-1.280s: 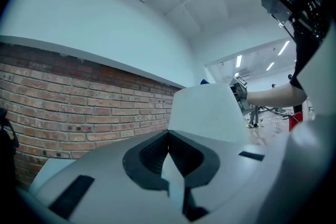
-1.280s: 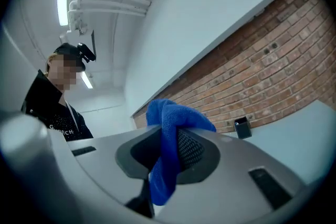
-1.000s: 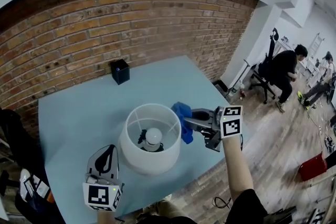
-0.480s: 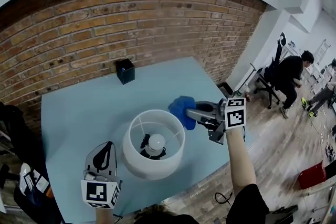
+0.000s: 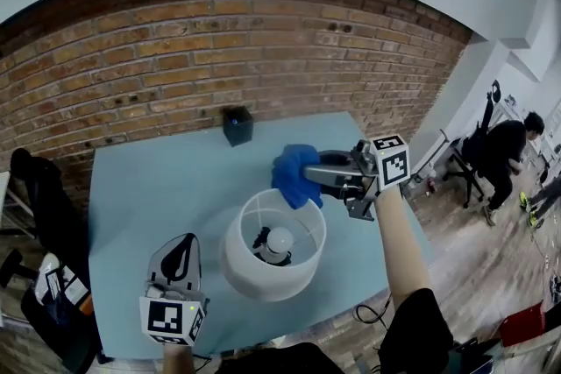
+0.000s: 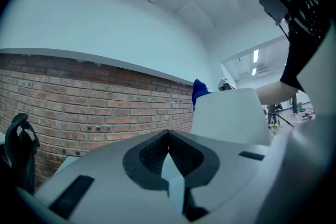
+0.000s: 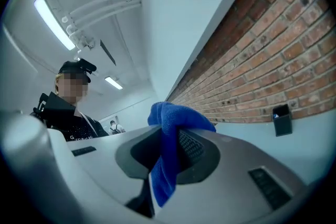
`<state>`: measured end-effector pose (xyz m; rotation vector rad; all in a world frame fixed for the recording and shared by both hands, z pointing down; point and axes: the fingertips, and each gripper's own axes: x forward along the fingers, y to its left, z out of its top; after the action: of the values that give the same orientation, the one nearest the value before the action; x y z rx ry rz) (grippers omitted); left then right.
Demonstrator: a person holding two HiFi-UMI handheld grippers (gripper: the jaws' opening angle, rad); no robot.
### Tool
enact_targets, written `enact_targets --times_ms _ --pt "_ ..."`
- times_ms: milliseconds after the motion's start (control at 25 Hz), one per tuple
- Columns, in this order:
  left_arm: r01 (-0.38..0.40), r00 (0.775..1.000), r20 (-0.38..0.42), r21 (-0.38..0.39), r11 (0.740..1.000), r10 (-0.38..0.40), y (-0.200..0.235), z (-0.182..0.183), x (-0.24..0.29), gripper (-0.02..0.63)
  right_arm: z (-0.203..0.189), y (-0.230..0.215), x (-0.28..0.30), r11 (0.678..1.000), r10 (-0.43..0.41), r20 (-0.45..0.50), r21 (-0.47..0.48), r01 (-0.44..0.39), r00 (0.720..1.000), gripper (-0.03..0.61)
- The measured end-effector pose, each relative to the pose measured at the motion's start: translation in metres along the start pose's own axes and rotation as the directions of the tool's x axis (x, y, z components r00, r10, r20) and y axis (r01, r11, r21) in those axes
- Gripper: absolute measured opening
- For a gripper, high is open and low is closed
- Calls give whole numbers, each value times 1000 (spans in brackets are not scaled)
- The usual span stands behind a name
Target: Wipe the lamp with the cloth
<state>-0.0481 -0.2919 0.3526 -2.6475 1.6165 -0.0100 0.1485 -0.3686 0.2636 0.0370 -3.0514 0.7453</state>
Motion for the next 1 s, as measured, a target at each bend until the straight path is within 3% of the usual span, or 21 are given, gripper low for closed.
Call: enact_targets --times_ms 240,400,560,880,1000 --pt "-27 999 -18 -6 1000 27 2 -8 -1 9 -33 -36 14 995 15 -55 103 -9 998 61" --pt "-27 999 -26 -8 1000 26 3 -13 9 8 -54 -54 21 994 -23 -127 105 37 992 61" --pt "-10 1000 -27 -22 1000 9 10 -13 33 9 -60 -62 24 994 -28 -137 102 42 990 61" --pt "-46 998 -45 -64 997 43 20 -24 53 8 -100 -96 22 979 -108 -220 146 143 970 61" --pt "-49 997 -56 -67 997 45 18 -30 56 9 -116 -112 18 969 -158 -274 141 202 949 61"
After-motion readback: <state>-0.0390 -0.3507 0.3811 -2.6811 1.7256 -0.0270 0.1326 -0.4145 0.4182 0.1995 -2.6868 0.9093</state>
